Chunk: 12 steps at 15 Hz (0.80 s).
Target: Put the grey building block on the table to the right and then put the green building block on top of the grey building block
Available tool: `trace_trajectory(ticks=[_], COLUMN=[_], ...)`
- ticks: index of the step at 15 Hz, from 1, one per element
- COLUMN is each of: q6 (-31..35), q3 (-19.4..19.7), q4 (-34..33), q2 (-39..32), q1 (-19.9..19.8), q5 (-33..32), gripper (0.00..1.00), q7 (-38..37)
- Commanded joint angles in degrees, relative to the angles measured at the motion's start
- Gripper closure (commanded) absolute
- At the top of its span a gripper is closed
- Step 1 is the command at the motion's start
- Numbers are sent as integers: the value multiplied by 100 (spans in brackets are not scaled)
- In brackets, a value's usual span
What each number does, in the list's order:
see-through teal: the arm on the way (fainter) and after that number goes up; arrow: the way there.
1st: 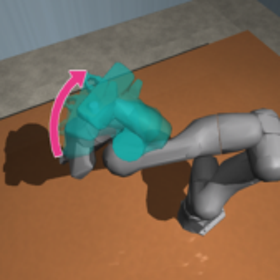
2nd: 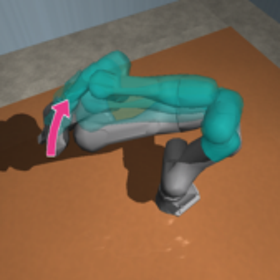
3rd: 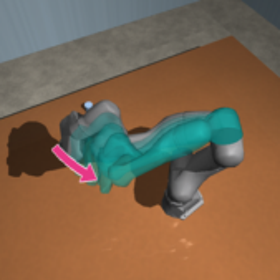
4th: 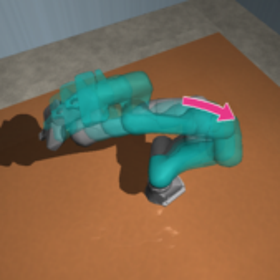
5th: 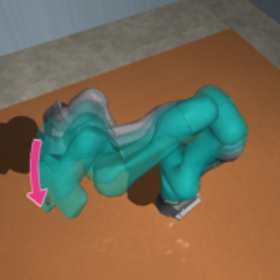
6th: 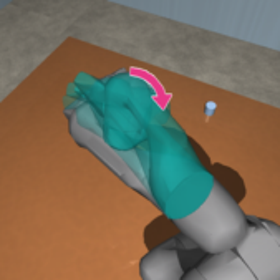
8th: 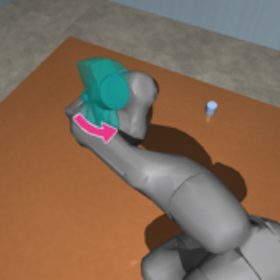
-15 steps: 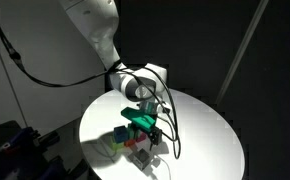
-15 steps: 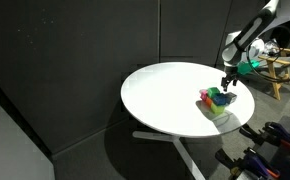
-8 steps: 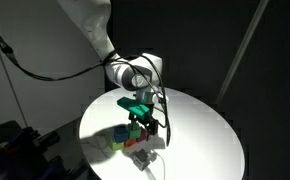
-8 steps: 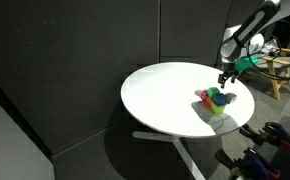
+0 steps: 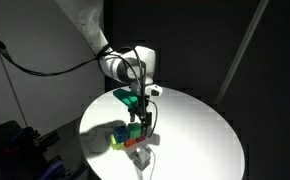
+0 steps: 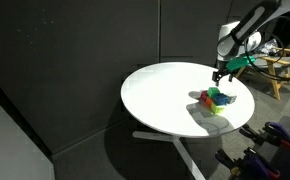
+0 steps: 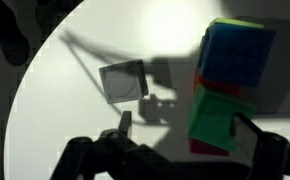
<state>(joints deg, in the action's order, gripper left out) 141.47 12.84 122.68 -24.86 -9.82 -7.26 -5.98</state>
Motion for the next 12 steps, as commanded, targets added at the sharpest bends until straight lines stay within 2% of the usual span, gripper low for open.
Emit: trace_trajectory(ticks=[1, 7, 12], q6=[124, 348, 842], q3=[98, -21, -53], q4=[169, 234, 387], q2=[145, 114, 129], q1=[101, -74, -112], q5=[31, 489, 883], gripper=[0, 0, 0], q7=[-420, -359, -306])
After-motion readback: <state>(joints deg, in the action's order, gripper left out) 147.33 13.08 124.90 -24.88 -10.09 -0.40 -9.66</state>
